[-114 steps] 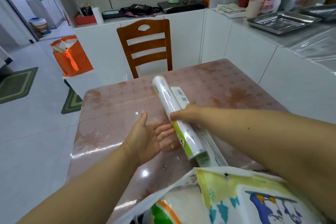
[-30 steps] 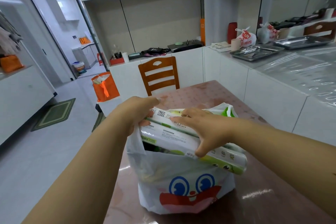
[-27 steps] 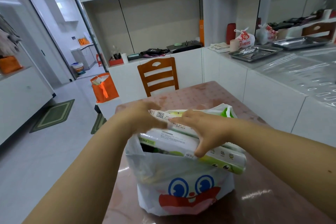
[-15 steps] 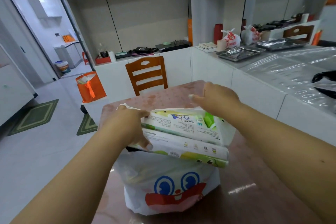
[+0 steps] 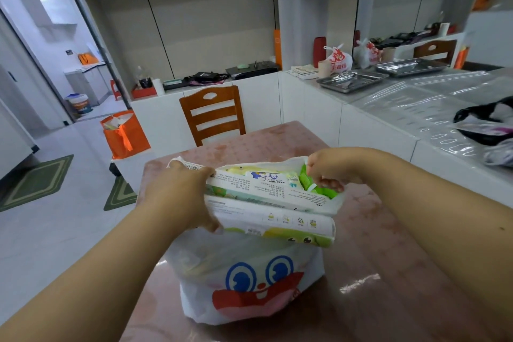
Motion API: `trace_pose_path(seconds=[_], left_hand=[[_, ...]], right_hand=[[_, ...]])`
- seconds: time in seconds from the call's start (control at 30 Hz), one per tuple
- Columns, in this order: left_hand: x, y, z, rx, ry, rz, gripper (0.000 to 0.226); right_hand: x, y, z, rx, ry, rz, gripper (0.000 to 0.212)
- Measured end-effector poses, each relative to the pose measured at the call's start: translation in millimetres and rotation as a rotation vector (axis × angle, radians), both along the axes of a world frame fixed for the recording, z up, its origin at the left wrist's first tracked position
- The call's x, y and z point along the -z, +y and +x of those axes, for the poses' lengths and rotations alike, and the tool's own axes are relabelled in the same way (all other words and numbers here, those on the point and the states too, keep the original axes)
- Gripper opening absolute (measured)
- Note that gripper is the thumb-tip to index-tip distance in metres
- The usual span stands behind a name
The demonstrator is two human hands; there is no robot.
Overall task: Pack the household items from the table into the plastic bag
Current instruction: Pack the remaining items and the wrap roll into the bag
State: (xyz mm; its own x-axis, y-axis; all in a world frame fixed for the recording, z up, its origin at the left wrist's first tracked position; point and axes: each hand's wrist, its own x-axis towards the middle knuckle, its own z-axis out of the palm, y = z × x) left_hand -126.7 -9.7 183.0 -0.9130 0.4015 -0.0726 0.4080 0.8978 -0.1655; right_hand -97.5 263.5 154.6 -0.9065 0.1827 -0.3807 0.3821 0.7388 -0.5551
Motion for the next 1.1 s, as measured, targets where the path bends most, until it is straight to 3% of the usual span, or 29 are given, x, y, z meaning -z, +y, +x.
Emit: trace_pose_path(seconds=[0.13,0.33,0.4,0.53,0.63,0.73,0.93,1.1], left_hand=[[-4,-15,-9,0.031,-0.010,0.096,0.103],[-4,-33,-25,-0.017,-0.050,0.205,0.097],[-5,-33,-28,-0.042,-0.071,0.242,0.093],[-10,-16,-23,-0.015,-0.003,0.159,0.089],[-6,-4,-16,0.017,0.105,0.051,0.091],[1,-3,-14,-0.003,0.146,0.014,0.094],[-6,-18,-17,-0.124,-0.009,0.144,0.104],[-2,-13,-10,-0.202,0.046,0.186,0.105]], right_hand=[[-19,20,11,-0.043,-0.132,-0.212,0.018],[-25,47,20,-0.150,-0.188,-0.227,0.029],[-26,43,22,-0.104,-0.123,-0.254,0.025],[-41,17,11,-0.032,0.060,-0.589,0.022],[-38,-13,-1,-0.032,0.063,-0.561,0.033],[-33,-37,-5,0.067,0.093,-0.584,0.026],[-64,-28,-2,0.253,0.296,-0.787,0.031],[-73,-22,2,0.345,0.353,-0.863,0.032]])
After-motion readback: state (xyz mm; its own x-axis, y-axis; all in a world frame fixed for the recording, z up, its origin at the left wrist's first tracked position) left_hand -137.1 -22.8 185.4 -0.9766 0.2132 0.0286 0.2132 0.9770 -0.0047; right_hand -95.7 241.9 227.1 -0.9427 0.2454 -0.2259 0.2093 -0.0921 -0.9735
